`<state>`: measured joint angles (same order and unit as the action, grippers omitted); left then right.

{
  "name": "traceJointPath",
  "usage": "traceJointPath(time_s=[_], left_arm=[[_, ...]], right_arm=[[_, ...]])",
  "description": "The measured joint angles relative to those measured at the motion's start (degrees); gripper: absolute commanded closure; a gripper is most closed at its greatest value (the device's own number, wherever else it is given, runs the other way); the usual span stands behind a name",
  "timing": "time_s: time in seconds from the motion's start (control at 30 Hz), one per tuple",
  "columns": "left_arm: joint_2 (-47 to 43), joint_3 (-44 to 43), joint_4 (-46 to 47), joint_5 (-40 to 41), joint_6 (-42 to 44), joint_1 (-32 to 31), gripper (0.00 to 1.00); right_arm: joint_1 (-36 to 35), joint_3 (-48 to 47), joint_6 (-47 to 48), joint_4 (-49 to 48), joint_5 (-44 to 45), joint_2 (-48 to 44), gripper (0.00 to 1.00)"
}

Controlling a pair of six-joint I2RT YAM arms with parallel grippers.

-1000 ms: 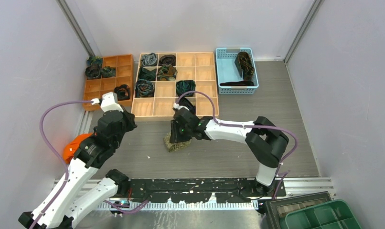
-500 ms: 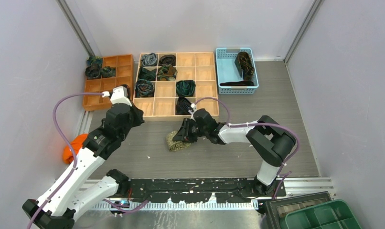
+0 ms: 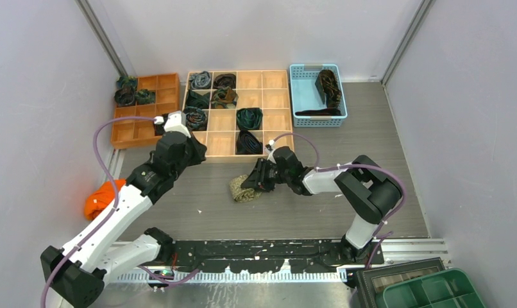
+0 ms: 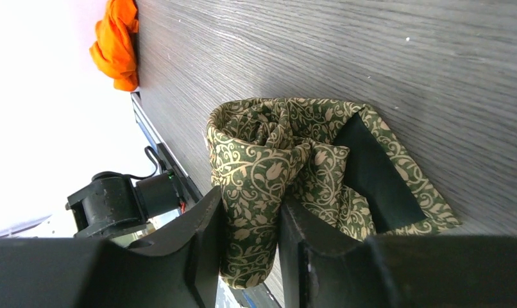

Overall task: Roll the ties
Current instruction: Roll the tie at the center of the board.

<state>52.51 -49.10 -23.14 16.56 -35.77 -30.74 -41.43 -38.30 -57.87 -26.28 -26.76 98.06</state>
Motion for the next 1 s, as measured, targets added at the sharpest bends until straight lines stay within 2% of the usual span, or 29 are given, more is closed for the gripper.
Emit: traceJointPath(time_s=[0.13, 0.2, 0.37, 0.63, 1.0], left_arm=[[2.43, 1.16, 2.56, -1.84, -0.13, -0.39, 1.0], [3.5, 1.77, 3.63, -2.58, -0.17, -0.76, 1.0], [5.68, 3.43, 6.62, -4.09, -0.17, -2.12, 1.0], [11.04, 5.51, 12.63, -6.14, 0.02, -4.63, 1.0], [19.76, 6.05, 19.65, -8.11, 0.24, -8.81, 1.0]], right_arm=[[0.55, 0.0, 2.25, 2.89, 0.46, -1.92, 0.46], [0.74, 0.0, 3.37, 4.46, 0.79, -2.95, 0.43], [1.03, 0.0, 5.09, 7.34, 1.46, -4.44, 0.42], [1.07, -0.07, 8.55, 14.47, 4.26, -8.61, 0.36], [1.18, -2.45, 15.04, 26.4, 10.56, -11.17, 0.35]])
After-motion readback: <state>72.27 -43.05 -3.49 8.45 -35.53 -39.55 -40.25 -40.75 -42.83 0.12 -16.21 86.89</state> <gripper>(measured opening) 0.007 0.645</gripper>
